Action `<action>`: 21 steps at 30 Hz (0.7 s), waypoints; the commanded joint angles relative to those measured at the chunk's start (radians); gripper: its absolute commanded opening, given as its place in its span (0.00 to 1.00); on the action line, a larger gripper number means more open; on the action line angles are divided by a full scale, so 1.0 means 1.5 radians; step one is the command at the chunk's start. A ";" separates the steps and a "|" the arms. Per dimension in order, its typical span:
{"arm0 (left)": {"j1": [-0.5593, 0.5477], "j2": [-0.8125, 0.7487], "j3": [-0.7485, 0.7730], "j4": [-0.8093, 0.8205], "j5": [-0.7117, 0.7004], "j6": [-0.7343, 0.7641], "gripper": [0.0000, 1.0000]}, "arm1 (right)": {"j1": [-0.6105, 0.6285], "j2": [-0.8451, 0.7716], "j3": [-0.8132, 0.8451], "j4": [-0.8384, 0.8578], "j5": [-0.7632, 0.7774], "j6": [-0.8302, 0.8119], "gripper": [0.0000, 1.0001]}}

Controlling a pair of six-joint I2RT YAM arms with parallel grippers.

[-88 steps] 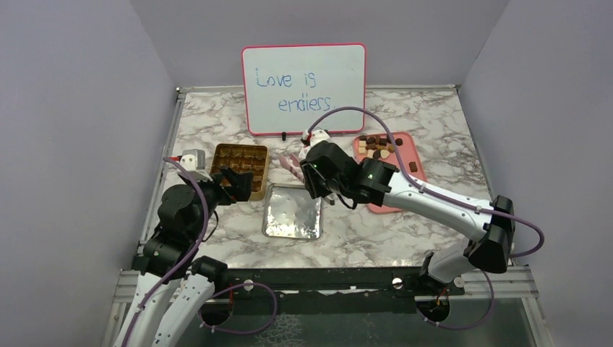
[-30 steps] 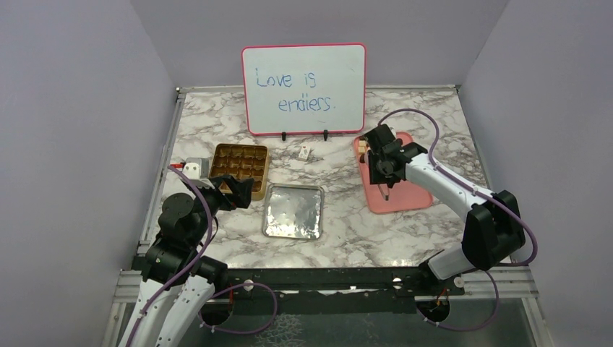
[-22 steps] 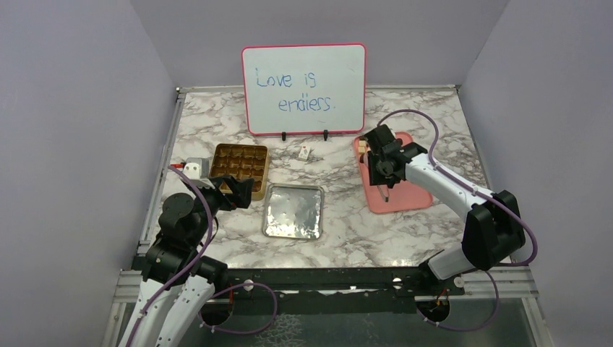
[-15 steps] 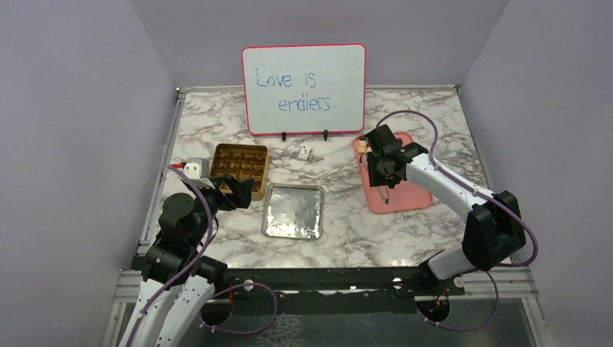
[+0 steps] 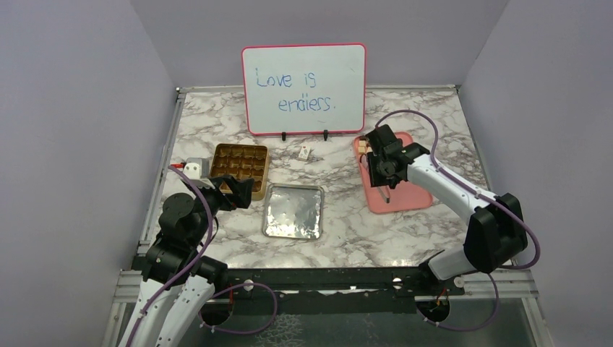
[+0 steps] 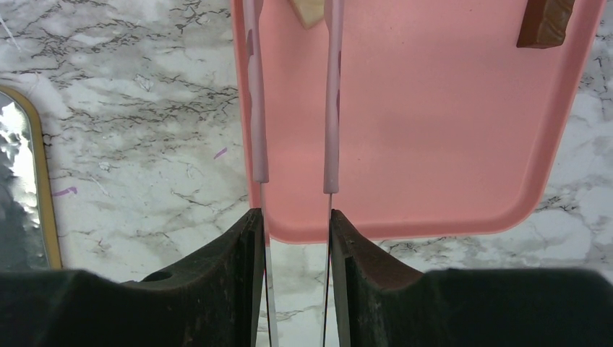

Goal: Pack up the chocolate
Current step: Pick up the fake chocolate from the plate.

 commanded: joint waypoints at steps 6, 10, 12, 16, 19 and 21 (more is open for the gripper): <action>0.000 0.001 -0.005 0.018 0.006 0.008 0.99 | -0.005 0.017 0.008 -0.013 0.022 -0.022 0.40; 0.000 0.001 -0.006 0.018 0.005 0.008 0.99 | -0.005 0.023 -0.001 -0.013 0.016 -0.024 0.40; 0.000 0.001 -0.005 0.018 0.005 0.008 0.99 | -0.005 0.026 -0.002 -0.024 0.018 -0.027 0.39; 0.000 0.003 -0.004 0.018 0.005 0.008 0.99 | -0.005 0.030 0.004 -0.036 0.026 -0.029 0.38; -0.001 0.002 -0.004 0.018 0.005 0.008 0.99 | -0.005 0.031 0.010 -0.043 0.022 -0.032 0.37; 0.000 -0.002 -0.005 0.018 0.003 0.008 0.99 | -0.005 0.029 0.012 -0.041 0.010 -0.037 0.37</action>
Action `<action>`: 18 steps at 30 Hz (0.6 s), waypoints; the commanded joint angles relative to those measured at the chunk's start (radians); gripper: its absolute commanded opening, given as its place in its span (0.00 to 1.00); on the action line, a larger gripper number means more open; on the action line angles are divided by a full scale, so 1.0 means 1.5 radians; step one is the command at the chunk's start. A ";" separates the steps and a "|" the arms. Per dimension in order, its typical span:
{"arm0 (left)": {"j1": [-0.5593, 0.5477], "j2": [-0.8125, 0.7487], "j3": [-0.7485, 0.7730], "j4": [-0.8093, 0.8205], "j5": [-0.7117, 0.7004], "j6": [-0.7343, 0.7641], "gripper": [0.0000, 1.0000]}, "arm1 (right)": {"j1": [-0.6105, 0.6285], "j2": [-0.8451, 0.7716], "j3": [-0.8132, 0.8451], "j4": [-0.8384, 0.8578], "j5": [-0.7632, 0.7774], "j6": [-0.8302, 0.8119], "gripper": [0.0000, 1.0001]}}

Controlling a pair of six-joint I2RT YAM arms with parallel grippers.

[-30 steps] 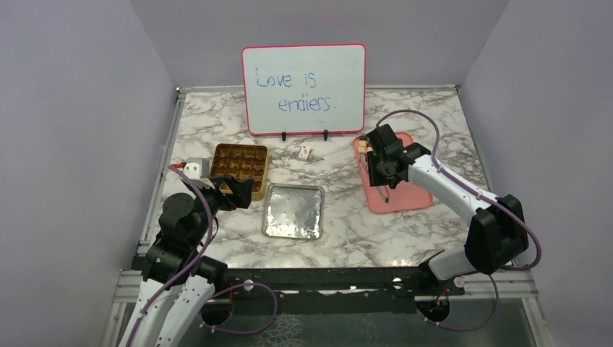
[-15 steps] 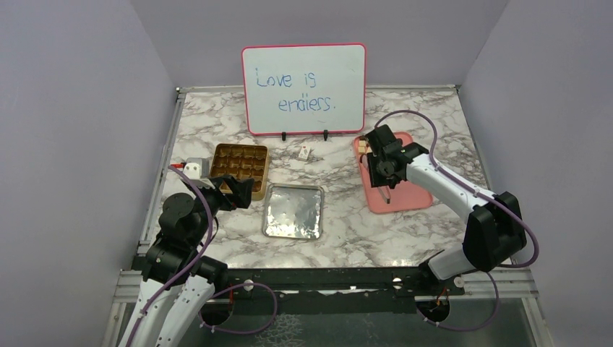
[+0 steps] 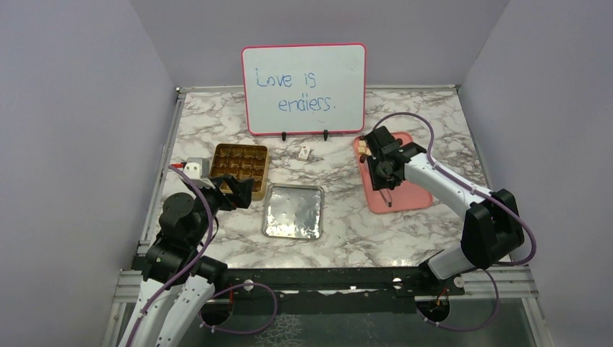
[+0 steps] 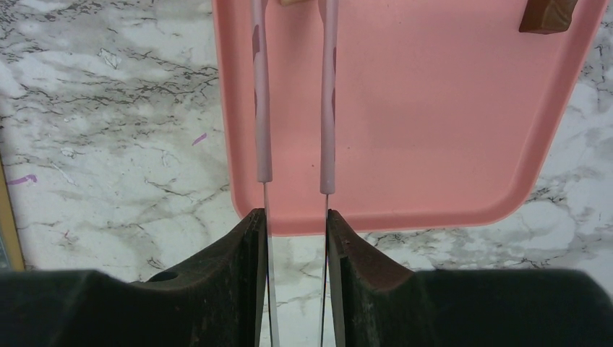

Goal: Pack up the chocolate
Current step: Pick up the fake chocolate from the plate.

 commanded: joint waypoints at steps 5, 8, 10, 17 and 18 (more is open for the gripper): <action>-0.001 -0.008 -0.007 0.018 0.001 0.008 0.99 | -0.005 0.014 0.008 -0.015 -0.016 -0.026 0.38; 0.000 -0.009 -0.007 0.018 0.001 0.008 0.99 | -0.003 0.026 0.009 -0.021 -0.002 -0.021 0.38; -0.001 -0.008 -0.006 0.018 0.002 0.008 0.99 | -0.004 0.026 0.009 -0.017 -0.003 -0.023 0.38; 0.000 -0.009 -0.006 0.018 0.000 0.008 0.99 | -0.004 0.008 0.026 -0.029 -0.001 -0.027 0.30; 0.000 -0.009 -0.006 0.018 0.000 0.009 0.99 | -0.004 -0.001 0.028 -0.031 -0.002 -0.027 0.30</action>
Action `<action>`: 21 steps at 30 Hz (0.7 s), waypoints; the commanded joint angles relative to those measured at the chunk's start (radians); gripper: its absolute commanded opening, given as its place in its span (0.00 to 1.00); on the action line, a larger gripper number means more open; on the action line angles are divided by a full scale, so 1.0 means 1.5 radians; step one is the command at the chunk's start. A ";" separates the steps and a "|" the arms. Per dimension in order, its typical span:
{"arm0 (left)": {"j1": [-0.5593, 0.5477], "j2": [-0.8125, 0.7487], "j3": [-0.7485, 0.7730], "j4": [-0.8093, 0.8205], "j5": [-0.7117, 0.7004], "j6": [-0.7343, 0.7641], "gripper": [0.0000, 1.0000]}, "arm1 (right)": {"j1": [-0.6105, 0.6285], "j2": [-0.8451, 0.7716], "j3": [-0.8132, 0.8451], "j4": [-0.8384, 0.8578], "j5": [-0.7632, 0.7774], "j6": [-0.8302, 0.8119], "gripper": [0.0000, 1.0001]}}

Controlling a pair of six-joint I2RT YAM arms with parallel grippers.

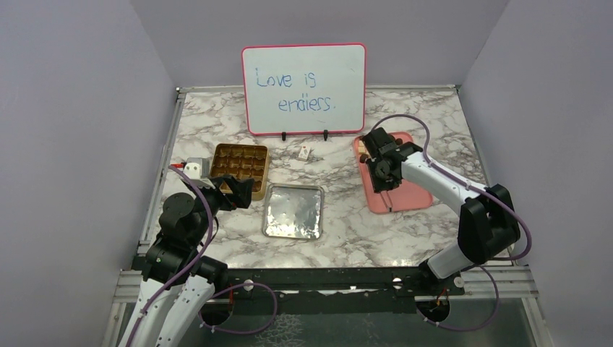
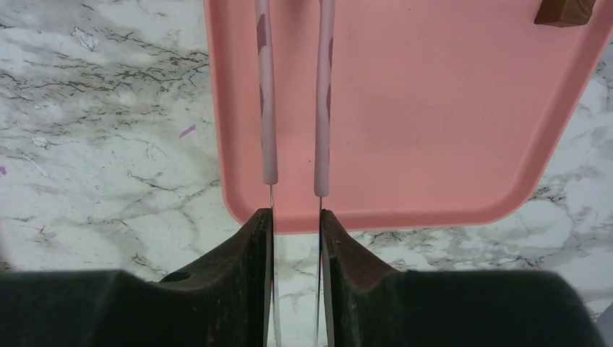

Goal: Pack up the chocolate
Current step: Pick up the fake chocolate from the plate.

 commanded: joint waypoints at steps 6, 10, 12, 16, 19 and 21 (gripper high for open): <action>0.000 -0.008 -0.006 0.018 0.000 0.007 0.99 | -0.004 -0.063 0.022 -0.027 -0.006 -0.006 0.28; 0.000 -0.006 -0.006 0.017 0.000 0.008 0.99 | -0.003 -0.071 0.021 -0.031 -0.008 -0.004 0.27; 0.000 -0.005 -0.006 0.018 -0.001 0.008 0.99 | -0.003 -0.078 0.022 -0.029 -0.015 -0.003 0.27; 0.000 -0.006 -0.005 0.018 -0.002 0.007 0.99 | -0.002 -0.096 0.024 -0.019 -0.042 -0.008 0.27; 0.000 -0.008 -0.004 0.018 -0.007 0.007 0.99 | -0.002 -0.112 0.029 -0.010 -0.064 -0.009 0.26; 0.000 -0.012 -0.003 0.018 -0.016 0.006 0.99 | 0.000 -0.124 0.031 0.000 -0.081 -0.007 0.27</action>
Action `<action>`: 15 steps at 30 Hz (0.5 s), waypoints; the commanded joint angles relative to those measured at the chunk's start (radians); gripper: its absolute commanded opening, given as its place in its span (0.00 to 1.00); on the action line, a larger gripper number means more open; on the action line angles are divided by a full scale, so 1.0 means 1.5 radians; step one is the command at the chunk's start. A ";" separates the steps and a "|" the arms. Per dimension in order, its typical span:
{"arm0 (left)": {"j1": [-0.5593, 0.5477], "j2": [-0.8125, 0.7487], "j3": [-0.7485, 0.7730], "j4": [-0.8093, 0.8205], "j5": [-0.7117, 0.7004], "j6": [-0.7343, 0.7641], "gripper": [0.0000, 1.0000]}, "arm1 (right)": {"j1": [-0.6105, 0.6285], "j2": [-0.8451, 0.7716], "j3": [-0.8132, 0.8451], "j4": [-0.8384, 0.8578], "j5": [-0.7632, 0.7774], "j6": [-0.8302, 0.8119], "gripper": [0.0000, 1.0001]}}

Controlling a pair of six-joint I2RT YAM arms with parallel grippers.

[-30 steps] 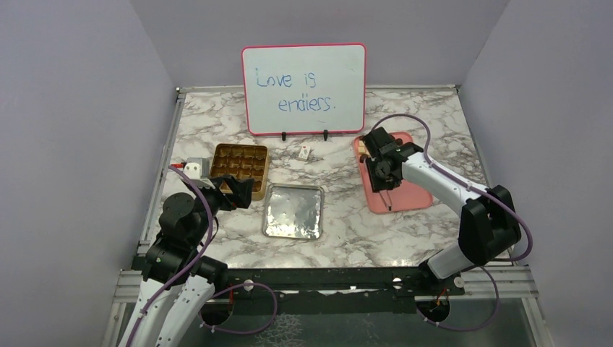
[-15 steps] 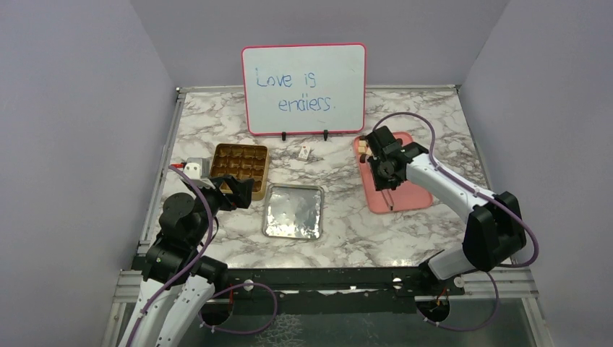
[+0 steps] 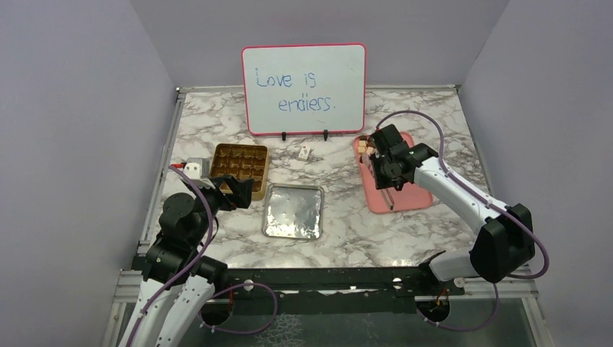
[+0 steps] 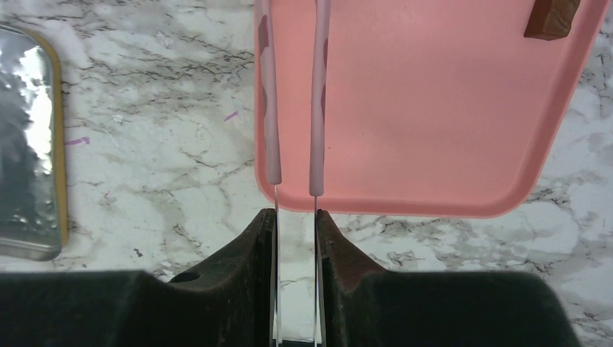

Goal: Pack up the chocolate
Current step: Place the fake chocolate in the packing box.

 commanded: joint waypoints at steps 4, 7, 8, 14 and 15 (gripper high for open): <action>-0.001 -0.021 0.011 0.018 -0.040 -0.008 0.99 | 0.025 -0.057 0.031 0.048 -0.095 0.011 0.26; 0.000 -0.030 0.022 0.018 -0.052 -0.021 0.99 | 0.076 -0.067 0.028 0.078 -0.109 0.031 0.26; 0.000 -0.032 0.027 0.018 -0.055 -0.024 0.99 | 0.094 -0.068 0.028 0.089 -0.110 0.039 0.26; 0.000 -0.040 0.054 0.018 -0.094 -0.007 0.99 | 0.200 -0.034 0.044 0.152 -0.117 0.077 0.26; 0.000 -0.040 0.058 0.013 -0.105 0.003 0.99 | 0.217 -0.023 0.052 0.158 -0.111 0.081 0.26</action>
